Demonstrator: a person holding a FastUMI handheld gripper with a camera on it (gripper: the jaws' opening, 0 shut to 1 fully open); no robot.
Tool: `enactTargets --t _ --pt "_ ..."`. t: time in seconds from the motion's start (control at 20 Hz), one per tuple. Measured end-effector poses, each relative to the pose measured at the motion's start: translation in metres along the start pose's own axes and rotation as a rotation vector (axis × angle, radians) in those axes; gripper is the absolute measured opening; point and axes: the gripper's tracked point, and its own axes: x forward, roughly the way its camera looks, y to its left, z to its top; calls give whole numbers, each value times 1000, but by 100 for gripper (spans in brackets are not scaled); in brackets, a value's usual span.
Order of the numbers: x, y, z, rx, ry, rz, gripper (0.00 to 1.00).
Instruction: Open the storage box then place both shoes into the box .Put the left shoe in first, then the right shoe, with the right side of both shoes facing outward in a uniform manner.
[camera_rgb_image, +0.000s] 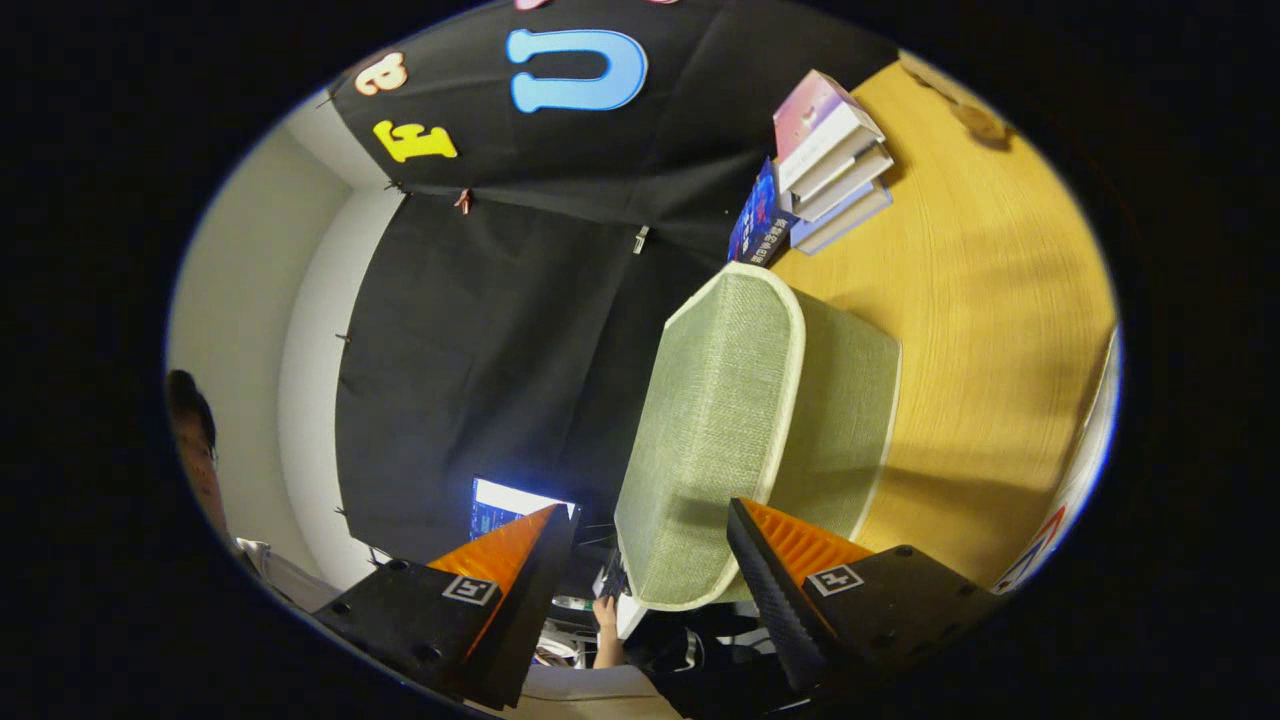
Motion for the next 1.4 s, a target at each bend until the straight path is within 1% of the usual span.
enactTargets --t 0.05,0.25,0.4,0.55,0.6,0.65,0.7,0.75,0.8,0.85,0.9,0.95,1.0,1.15,1.4 --pt "4 -9 -1 18 5 -1 96" --pt "15 -21 -3 87 9 66 96" --pt "28 -35 -11 108 30 59 95" --pt "31 -23 -14 154 40 121 95" --pt "33 -22 -13 173 32 130 95" --pt "30 -27 -8 195 17 124 83" --pt "27 -25 -6 230 8 150 71" --pt "24 -25 -6 243 -6 154 71" --pt "20 -39 -5 232 -24 113 68" --pt "19 -41 -4 253 -52 110 46" --pt "14 -40 3 249 -70 117 24" --pt "10 -34 2 230 -86 115 13" --pt "9 -30 5 214 -93 108 9" --pt "3 -5 2 187 -85 108 5" --pt "16 52 -4 79 -41 92 5"
